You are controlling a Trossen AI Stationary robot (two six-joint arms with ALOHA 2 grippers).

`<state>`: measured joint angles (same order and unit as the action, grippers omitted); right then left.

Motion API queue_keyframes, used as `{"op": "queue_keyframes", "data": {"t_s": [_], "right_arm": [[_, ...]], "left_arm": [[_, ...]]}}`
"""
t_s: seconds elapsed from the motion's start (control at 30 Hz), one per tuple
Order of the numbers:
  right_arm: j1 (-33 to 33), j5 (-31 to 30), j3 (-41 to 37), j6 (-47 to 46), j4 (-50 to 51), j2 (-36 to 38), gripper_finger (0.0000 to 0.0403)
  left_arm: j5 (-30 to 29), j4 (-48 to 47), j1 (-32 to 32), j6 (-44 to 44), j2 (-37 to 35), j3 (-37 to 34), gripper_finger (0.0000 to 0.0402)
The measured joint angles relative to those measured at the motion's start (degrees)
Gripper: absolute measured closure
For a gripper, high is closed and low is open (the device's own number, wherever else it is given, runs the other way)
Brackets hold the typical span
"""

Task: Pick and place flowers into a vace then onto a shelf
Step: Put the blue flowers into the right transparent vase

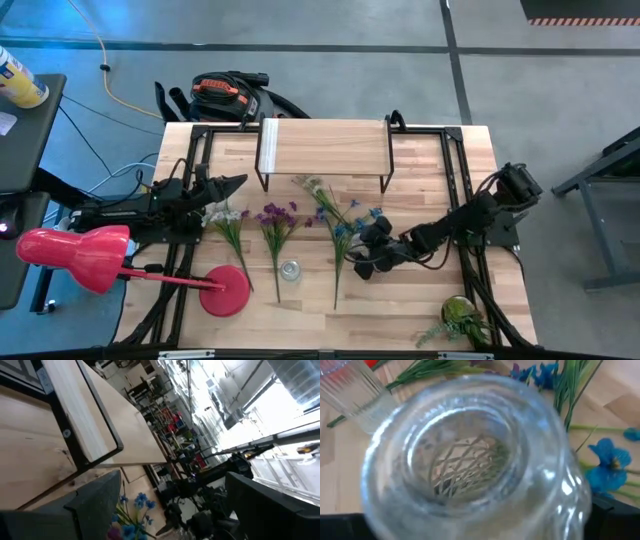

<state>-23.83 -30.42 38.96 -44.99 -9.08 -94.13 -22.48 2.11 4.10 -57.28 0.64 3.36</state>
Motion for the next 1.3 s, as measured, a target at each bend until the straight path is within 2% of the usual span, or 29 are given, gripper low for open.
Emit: {"op": "queue_keyframes", "data": {"t_s": [0.13, 0.4, 0.6, 0.77, 1.07, 1.3], "right_arm": [[0.26, 1.54, 0.0, -0.34, 0.23, 0.0, 0.0101], [-0.14, 3.46, 0.07, -4.41, 0.37, 0.04, 0.0147], [-0.96, 2.93, 0.15, -8.49, 2.03, 0.11, 0.0138], [-2.03, 1.82, 0.13, -10.6, 2.67, 0.13, 0.0146], [-3.2, 0.62, 0.09, -15.63, 3.61, 0.34, 0.0134], [-5.82, -0.74, -0.04, -16.73, 12.78, 4.0, 0.0147]], "left_arm": [[-2.84, 0.02, 0.0, 0.0, 0.0, 0.0, 0.0011], [-3.92, 1.62, 0.01, -0.87, 0.01, 0.0, 0.0011], [-6.96, 1.35, 0.0, -1.72, 2.08, 0.02, 0.0011], [-6.24, 2.35, 0.0, -4.71, 6.16, 0.02, 0.0011], [0.9, 17.35, 0.01, -6.07, 16.31, 0.02, 0.0012], [2.61, 30.14, 0.0, -6.13, 22.57, 0.02, 0.0012]]}}
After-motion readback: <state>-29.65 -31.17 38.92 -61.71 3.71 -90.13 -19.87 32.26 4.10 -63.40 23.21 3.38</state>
